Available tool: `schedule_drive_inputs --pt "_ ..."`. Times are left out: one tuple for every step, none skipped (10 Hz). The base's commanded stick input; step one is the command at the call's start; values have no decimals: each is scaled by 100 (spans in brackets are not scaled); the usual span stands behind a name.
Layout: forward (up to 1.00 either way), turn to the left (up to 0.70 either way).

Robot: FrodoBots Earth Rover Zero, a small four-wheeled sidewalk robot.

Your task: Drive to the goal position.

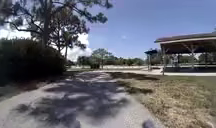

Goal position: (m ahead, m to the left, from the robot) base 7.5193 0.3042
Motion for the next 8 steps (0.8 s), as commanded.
schedule_drive_inputs --pt "50 0" --pt "50 0" --pt "50 0" --pt "50 0" --pt "50 0" --pt "50 0" --pt "50 0" --pt "50 0"
